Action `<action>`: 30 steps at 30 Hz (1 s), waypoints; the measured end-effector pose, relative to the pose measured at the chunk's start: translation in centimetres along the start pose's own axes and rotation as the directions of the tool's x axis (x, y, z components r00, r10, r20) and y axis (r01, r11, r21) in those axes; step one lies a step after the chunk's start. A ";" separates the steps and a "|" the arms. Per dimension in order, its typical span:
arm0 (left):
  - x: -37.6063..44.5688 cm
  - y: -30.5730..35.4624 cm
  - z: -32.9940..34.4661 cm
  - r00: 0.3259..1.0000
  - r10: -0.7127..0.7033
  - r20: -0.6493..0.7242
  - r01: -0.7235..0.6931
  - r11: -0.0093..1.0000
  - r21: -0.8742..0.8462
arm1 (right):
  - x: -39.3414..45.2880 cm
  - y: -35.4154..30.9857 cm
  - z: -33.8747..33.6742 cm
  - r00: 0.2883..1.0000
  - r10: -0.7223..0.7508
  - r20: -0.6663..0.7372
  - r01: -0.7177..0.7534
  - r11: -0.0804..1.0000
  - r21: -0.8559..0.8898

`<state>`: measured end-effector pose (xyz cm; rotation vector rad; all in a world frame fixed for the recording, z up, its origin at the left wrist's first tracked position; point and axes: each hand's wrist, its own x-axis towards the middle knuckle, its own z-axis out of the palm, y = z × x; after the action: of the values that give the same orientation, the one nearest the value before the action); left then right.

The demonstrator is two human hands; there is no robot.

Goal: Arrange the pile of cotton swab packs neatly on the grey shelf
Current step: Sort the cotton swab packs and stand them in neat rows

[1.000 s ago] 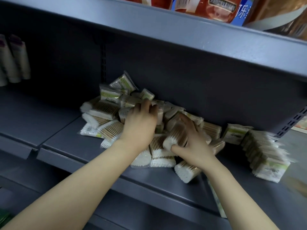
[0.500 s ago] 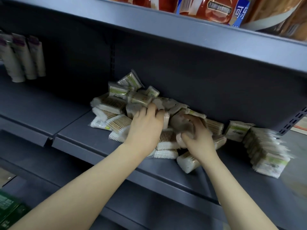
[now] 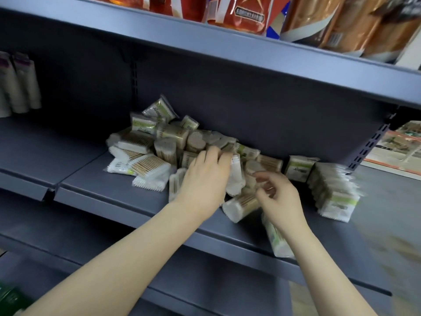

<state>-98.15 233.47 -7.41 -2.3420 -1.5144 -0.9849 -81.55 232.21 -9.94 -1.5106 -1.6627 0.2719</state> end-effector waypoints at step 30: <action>1.5 7.2 4.1 0.975 0.021 0.223 0.068 0.921 -0.383 | -2.3 4.1 -5.4 0.975 0.217 -0.045 -0.194 0.934 0.300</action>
<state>-89.79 233.24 -8.18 -2.7992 -1.5434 -1.1527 -75.09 229.12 -10.31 -1.4474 -1.3350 0.5431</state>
